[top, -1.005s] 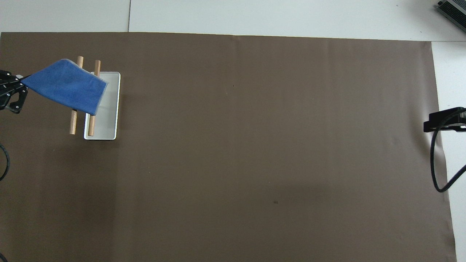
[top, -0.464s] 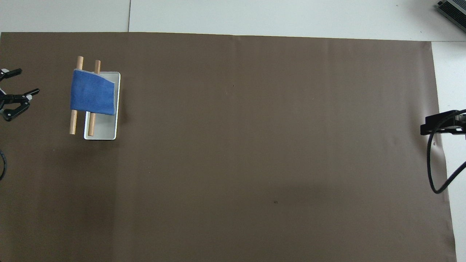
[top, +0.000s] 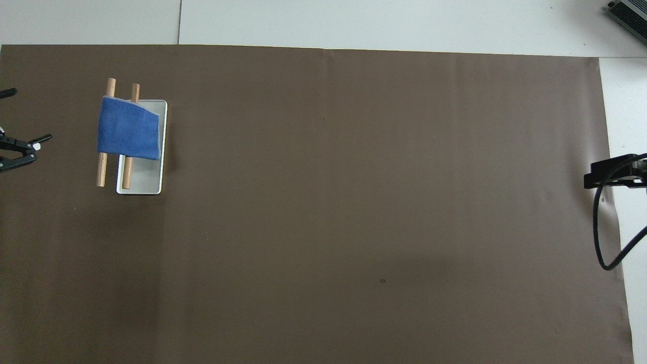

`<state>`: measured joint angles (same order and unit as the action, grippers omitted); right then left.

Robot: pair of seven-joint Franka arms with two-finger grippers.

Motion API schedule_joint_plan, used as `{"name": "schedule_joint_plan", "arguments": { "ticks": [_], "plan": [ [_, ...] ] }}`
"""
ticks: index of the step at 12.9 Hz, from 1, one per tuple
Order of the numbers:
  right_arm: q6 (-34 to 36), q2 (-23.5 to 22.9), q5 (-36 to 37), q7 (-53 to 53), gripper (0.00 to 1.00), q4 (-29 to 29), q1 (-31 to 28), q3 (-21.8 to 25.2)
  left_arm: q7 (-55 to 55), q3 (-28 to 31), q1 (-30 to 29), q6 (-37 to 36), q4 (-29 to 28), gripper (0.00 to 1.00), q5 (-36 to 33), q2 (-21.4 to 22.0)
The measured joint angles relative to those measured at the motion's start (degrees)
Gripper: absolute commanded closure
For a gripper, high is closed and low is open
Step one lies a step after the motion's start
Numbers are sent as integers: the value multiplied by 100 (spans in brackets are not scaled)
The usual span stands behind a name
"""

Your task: Right arm passes towel to left arm to hang

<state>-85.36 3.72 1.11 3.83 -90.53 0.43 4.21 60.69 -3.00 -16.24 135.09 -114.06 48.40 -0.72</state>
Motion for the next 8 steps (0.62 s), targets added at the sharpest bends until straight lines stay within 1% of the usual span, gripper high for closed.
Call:
{"name": "schedule_joint_plan", "arguments": {
  "ticks": [4,8],
  "plan": [
    [0,5,0,-1,0,-16,0,0,16,-47,588,-462,7,0,-1298,513],
    [0,10,0,-2,0,-37,0,0,-4,-70,1232,-1091,4,0,-2565,742]
  ]
}}
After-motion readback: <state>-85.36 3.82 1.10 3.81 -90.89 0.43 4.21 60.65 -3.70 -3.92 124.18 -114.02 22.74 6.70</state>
